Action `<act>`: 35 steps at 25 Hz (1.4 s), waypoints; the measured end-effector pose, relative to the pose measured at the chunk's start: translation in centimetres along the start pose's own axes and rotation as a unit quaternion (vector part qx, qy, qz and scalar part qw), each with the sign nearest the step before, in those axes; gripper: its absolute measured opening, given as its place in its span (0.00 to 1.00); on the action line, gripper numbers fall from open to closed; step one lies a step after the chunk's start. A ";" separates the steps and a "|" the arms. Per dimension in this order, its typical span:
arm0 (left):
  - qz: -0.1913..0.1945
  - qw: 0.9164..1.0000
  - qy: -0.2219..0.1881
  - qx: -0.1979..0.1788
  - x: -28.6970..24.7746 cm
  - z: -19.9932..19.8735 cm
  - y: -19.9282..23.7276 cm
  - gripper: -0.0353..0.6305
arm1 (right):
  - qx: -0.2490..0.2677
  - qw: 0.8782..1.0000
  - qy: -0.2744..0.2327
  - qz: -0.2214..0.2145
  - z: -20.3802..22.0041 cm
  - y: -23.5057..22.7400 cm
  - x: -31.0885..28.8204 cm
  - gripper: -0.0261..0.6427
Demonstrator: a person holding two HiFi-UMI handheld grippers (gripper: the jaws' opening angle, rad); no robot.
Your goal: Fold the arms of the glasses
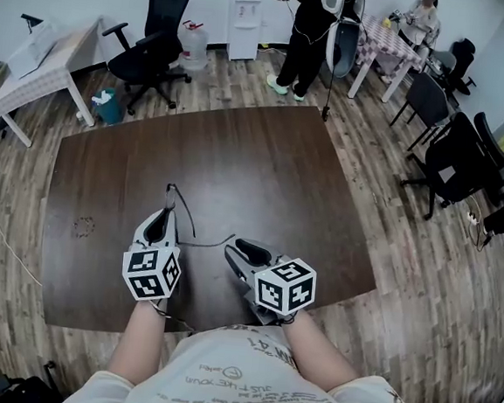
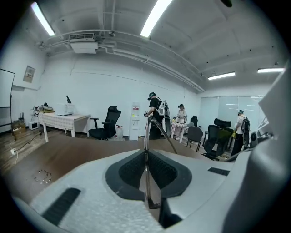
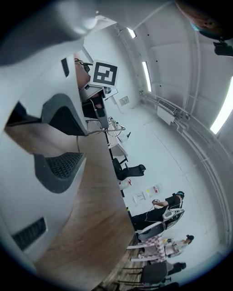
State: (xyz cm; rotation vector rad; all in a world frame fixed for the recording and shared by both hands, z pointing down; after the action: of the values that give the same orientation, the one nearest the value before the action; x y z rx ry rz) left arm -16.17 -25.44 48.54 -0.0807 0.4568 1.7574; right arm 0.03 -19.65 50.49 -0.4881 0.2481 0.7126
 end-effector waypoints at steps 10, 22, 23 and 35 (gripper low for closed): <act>0.014 0.995 0.016 0.093 -0.1 0.8 0.6 0.11 | -0.057 0.997 0.010 -0.045 1.3 1.6 -1.8 0.21; 0.044 0.992 0.024 0.118 -0.1 1.4 0.4 0.11 | -0.060 0.998 -0.012 -0.019 0.3 1.3 -2.4 0.15; 0.046 0.992 0.025 0.115 -0.1 1.5 0.3 0.11 | -0.059 0.998 -0.014 -0.017 0.3 1.3 -2.4 0.14; 0.076 0.996 0.031 0.035 0.0 1.8 -2.6 0.11 | -0.061 0.997 -0.036 -0.009 -0.7 0.8 -1.6 0.11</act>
State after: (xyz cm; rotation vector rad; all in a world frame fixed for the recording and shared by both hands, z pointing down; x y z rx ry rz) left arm -13.33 -24.41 49.55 -0.0528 0.5827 1.8902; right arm -1.70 -20.39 50.23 -0.5792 0.1331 0.7281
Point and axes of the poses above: the fingertips, and each gripper's own axes: x backward along the fingers, y to its left, z out of its underside, the point moved 2 cm from there along x, backward along the fingers, and after that the axes turned 7 degrees about x, right-handed, at the moved point
